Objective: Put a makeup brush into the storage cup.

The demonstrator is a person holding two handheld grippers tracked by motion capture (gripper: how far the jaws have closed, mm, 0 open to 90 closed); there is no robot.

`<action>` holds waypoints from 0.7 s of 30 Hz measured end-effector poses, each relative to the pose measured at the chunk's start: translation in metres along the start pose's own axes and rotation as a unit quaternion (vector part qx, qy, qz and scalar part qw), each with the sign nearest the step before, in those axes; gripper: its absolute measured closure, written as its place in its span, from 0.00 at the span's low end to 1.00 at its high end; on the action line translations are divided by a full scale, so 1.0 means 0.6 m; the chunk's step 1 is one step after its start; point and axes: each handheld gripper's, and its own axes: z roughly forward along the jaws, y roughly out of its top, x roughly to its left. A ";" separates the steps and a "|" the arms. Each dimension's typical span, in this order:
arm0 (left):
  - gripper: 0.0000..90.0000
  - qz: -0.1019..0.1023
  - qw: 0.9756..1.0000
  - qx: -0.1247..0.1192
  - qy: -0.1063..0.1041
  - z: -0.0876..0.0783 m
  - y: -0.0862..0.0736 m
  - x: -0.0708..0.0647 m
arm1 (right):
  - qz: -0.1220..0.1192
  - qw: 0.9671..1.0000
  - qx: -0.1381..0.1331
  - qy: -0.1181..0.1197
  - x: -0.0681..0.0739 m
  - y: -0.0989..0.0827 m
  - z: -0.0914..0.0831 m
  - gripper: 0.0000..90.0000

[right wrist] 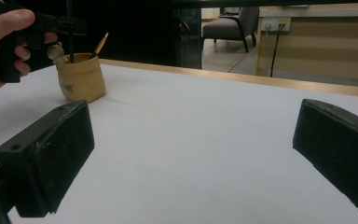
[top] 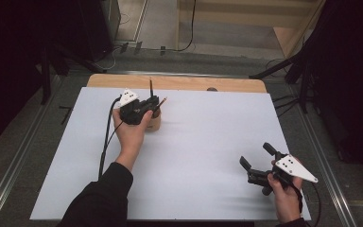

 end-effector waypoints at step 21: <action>0.93 0.031 0.997 0.033 0.056 0.004 -0.021 -0.023 | 0.003 1.000 0.002 -0.002 -0.005 -0.003 -0.001 0.00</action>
